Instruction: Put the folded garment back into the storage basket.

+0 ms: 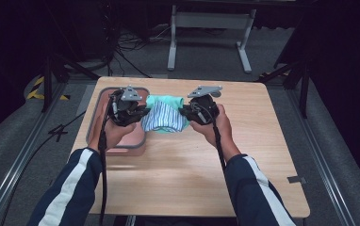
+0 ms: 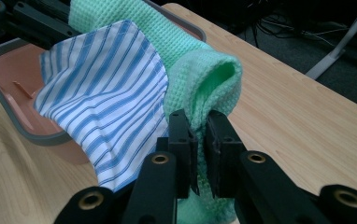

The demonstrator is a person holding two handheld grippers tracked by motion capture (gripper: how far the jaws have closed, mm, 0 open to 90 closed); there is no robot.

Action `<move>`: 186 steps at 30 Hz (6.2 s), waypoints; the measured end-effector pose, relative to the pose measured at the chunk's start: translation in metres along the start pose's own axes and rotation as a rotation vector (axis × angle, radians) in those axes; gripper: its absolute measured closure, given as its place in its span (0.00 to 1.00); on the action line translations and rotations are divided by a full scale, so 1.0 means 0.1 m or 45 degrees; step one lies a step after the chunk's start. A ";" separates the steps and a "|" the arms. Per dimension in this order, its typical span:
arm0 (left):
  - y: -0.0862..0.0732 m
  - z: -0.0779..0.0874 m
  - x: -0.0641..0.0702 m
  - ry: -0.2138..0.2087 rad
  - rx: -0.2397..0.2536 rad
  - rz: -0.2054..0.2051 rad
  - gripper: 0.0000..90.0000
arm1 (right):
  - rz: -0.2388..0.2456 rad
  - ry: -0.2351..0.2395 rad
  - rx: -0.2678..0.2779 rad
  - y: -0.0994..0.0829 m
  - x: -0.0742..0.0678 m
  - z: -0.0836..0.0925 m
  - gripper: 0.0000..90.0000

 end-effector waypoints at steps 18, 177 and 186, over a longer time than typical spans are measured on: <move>-0.02 0.30 -0.19 0.095 -0.013 -0.010 0.92 | 0.038 0.074 0.031 0.22 -0.26 -0.26 0.91; -0.98 -0.14 1.32 -0.202 -0.125 -0.278 0.29 | 0.274 -0.075 -0.249 -1.27 0.17 0.82 0.37; -1.08 -0.23 1.41 -0.257 -0.146 -0.296 0.29 | 0.280 -0.083 -0.285 -1.52 0.19 1.00 0.37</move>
Point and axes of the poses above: each handheld gripper's, and its own axes: z roughly backward along the jaws, y roughly out of its top, x roughly to its right, the point moved 3 cm from there along -z, roughly forward along the jaws, and after that the axes turned 15 degrees about x, right-handed, at the moved point
